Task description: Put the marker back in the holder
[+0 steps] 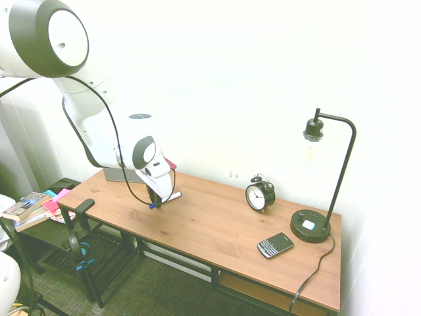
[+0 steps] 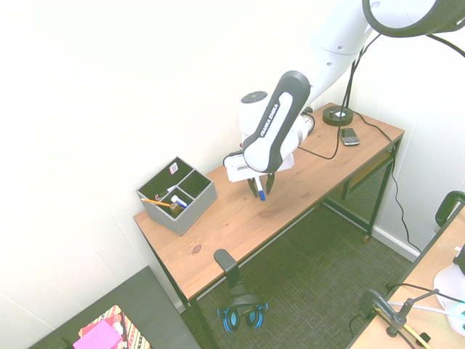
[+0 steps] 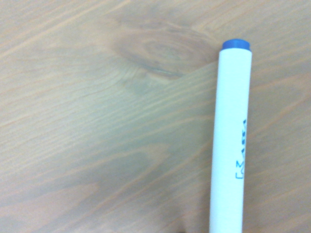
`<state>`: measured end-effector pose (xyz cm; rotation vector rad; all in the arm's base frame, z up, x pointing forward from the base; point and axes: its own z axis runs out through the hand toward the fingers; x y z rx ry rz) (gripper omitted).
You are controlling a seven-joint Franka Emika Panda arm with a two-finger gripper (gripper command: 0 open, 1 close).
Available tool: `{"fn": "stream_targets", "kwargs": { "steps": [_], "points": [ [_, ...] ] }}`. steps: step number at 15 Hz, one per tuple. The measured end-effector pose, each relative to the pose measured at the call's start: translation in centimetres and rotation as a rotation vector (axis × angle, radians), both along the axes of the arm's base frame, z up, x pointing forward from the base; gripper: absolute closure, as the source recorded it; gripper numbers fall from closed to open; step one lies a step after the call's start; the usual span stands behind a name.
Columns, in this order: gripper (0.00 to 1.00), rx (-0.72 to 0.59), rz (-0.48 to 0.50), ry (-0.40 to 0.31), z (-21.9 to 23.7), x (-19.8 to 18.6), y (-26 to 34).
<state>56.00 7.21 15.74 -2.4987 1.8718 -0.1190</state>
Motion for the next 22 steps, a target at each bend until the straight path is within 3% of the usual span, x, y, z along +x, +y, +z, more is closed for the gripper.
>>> {"fn": "stream_targets", "kwargs": {
  "steps": [7, 9, 14, 18, 22],
  "points": [
    [1.00, 0.013, 0.014, 0.003, 0.3, 0.1, -0.1],
    [1.00, 0.046, 0.038, -0.001, 2.6, 0.4, 1.1],
    [1.00, 0.315, 0.039, 0.070, 13.3, 1.2, 6.1],
    [1.00, 0.549, -0.032, 0.150, 14.1, 3.0, 6.4],
    [1.00, 0.691, -0.108, 0.193, 12.2, 5.3, 7.7]
  ]
}}
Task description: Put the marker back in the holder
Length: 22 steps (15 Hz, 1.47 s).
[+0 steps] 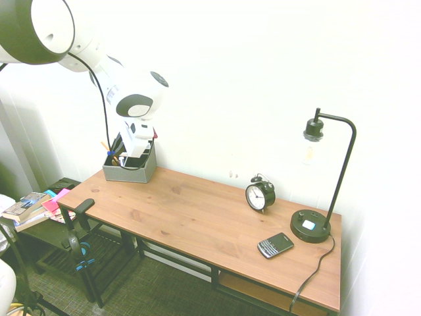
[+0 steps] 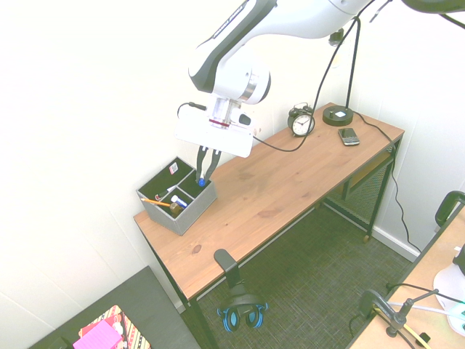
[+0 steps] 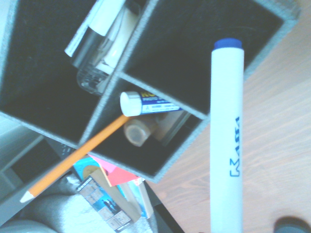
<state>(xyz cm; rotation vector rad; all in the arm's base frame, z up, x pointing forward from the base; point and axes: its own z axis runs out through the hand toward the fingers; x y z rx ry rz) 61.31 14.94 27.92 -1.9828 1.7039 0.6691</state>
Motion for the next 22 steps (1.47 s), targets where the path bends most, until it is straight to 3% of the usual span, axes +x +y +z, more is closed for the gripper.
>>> {"fn": "stream_targets", "kwargs": {
  "steps": [6, 7, 18, 22],
  "points": [
    [1.00, 0.032, -0.052, 0.038, -4.6, 1.9, 0.3],
    [0.00, 0.032, -0.057, 0.033, -5.4, 2.2, 0.1],
    [0.00, 0.066, -0.037, -0.010, -6.6, 3.4, -0.1],
    [0.00, 0.066, 0.000, -0.051, -4.7, 3.6, 0.4]
  ]
}}
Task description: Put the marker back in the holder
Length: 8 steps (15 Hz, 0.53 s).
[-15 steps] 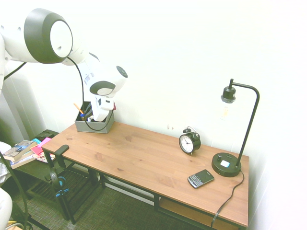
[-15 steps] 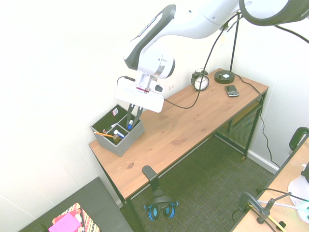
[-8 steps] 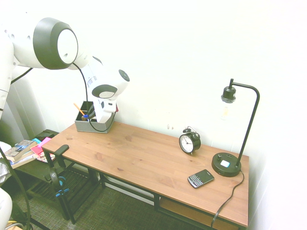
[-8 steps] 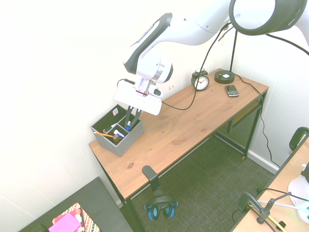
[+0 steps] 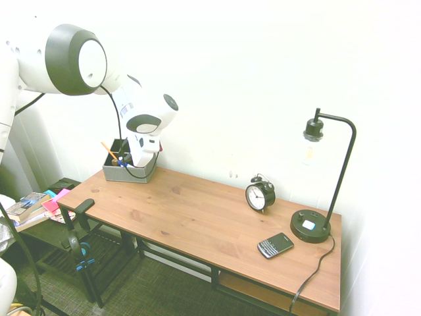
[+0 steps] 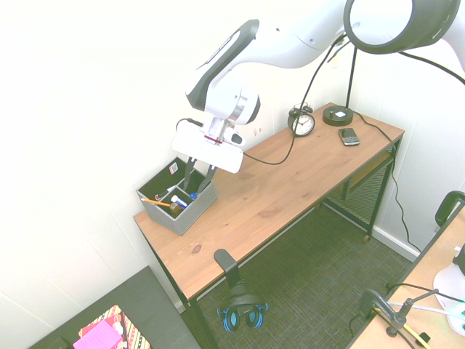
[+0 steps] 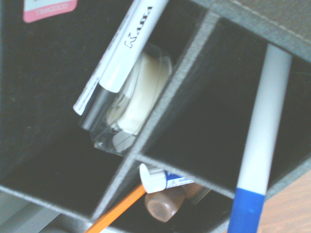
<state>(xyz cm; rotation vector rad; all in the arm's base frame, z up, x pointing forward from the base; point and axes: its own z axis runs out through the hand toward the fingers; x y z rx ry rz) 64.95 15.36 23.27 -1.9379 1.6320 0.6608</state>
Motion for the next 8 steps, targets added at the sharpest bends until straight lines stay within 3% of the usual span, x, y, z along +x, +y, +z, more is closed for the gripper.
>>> {"fn": "stream_targets", "kwargs": {
  "steps": [4, 8],
  "points": [
    [0.00, -0.131, 0.154, -0.120, 7.3, -2.7, -0.4],
    [0.00, -0.332, 0.314, -0.181, 11.7, -8.3, -6.0]
  ]
}}
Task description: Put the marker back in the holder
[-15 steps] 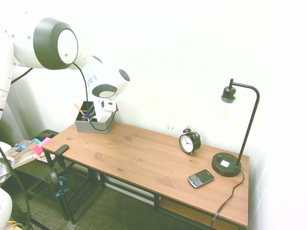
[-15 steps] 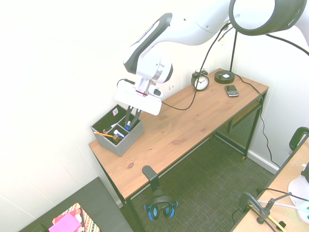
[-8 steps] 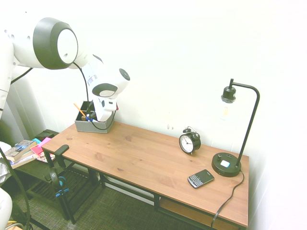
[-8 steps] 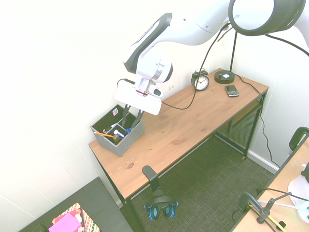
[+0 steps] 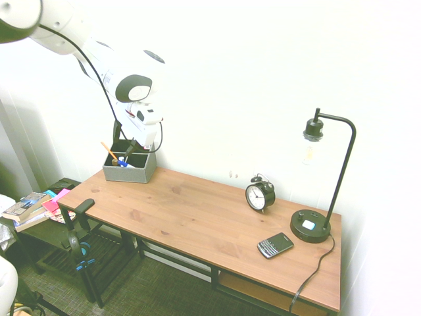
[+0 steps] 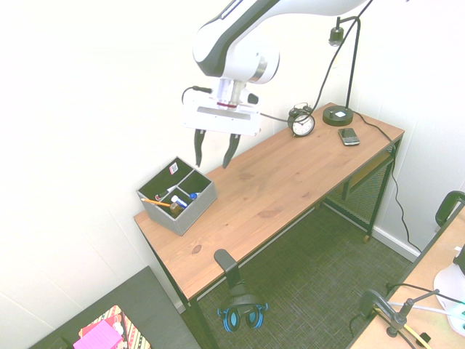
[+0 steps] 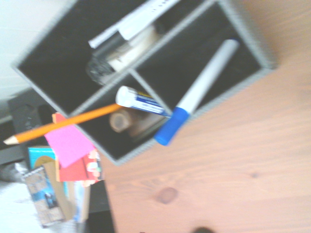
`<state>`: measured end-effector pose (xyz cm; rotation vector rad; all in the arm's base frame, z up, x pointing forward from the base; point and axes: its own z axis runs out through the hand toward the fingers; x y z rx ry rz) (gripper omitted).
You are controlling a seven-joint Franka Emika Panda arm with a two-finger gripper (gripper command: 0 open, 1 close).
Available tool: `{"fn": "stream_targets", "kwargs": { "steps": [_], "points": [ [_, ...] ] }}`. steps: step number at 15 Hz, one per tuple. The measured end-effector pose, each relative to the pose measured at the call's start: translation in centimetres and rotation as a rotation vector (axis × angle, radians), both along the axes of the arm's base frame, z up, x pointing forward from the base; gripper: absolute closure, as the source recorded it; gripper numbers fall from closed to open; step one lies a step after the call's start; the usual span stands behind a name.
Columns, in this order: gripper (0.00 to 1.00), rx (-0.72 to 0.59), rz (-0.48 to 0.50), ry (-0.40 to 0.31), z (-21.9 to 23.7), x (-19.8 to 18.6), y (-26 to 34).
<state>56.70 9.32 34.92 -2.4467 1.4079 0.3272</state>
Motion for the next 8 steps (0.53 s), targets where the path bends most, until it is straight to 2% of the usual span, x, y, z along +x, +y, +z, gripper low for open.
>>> {"fn": "stream_targets", "kwargs": {
  "steps": [4, 8],
  "points": [
    [0.00, -0.210, 0.150, -0.070, 1.3, -3.2, -4.5],
    [0.00, -0.382, 0.267, -0.207, 1.5, -4.7, -6.7]
  ]
}}
